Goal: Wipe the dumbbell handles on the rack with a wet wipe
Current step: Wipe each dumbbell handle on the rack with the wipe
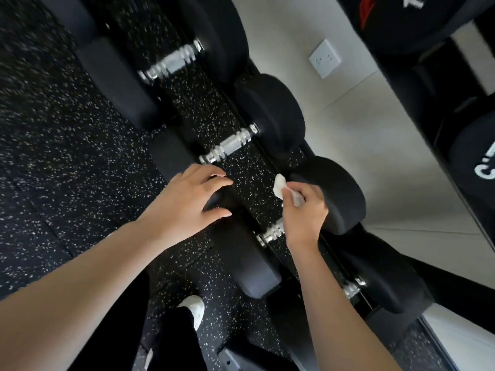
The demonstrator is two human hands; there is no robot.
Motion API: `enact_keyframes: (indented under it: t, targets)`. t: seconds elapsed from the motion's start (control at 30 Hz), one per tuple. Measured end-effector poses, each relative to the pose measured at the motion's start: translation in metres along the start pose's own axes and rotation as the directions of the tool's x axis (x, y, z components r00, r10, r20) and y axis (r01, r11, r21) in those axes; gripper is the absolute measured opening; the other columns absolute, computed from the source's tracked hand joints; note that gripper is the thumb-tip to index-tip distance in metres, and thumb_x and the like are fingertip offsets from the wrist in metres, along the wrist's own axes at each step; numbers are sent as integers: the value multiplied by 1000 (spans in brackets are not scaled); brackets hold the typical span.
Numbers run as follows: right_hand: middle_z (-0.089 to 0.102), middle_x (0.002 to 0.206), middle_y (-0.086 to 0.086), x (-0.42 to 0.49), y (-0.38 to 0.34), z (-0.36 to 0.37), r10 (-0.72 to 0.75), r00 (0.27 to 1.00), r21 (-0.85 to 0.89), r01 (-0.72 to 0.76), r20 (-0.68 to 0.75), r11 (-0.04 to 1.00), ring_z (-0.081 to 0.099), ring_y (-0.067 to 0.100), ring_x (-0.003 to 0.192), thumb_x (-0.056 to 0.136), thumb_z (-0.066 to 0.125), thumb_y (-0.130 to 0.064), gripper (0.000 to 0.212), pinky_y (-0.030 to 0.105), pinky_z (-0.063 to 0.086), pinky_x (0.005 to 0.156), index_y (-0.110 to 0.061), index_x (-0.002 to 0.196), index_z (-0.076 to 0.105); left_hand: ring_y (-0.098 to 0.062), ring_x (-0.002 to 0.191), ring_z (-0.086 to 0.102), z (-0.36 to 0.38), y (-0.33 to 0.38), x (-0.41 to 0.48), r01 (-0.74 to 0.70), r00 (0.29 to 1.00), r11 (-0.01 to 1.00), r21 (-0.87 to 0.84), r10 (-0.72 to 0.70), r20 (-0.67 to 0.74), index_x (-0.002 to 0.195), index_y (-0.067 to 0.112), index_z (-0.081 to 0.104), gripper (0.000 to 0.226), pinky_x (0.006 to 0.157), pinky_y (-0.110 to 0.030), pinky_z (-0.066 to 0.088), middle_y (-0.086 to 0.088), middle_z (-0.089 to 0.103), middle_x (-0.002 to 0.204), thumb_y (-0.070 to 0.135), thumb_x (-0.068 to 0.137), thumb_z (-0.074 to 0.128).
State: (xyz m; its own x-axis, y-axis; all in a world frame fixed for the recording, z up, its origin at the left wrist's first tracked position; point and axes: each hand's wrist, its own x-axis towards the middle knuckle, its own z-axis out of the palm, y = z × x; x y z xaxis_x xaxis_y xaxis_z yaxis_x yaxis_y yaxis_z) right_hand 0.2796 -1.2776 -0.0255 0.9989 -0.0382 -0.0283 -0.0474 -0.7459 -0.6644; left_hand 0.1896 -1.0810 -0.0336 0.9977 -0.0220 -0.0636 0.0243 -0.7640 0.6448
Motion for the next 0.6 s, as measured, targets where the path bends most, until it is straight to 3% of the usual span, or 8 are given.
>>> enact_keyframes:
  t: [0.1,0.23,0.37,0.5,0.6]
  targets:
    - [57,100,-1,5,-17,30,46,999,28,-46,5,999,56,9,85,81,68,-6,11,9,38,74,-11,90,71,-26,116,48,-18,-24,15,3,999,999,43,-2,-38,123,17,58,53,90,-51,46,-2,53,125,46,78,58]
    - [56,100,-1,9,-37,77,142,989,124,-137,-34,983,56,10,87,81,68,-4,10,-2,36,69,-9,91,71,-25,116,45,-32,-59,27,-8,1000,996,90,10,-21,122,20,58,55,89,-49,42,-3,55,124,45,74,64]
    - [55,107,2,33,-57,110,274,949,266,-227,-156,937,54,0,81,83,66,-3,12,-5,37,64,-6,94,70,-23,116,45,-38,-88,33,-49,997,996,77,44,62,123,22,57,62,87,-47,43,-1,55,124,56,71,61]
    - [58,107,6,55,-67,135,404,858,387,-272,-317,881,62,17,90,83,68,-5,10,6,48,71,-8,93,70,-21,118,42,-36,-105,39,-106,991,993,53,101,90,123,24,54,66,88,-46,42,1,53,126,59,67,62]
    - [59,107,9,59,-70,148,464,808,470,-272,-363,840,62,18,89,82,67,-3,10,14,52,73,-5,92,69,-20,120,40,-34,-111,40,-116,989,993,26,113,98,124,27,52,65,91,-45,40,3,50,128,60,68,61]
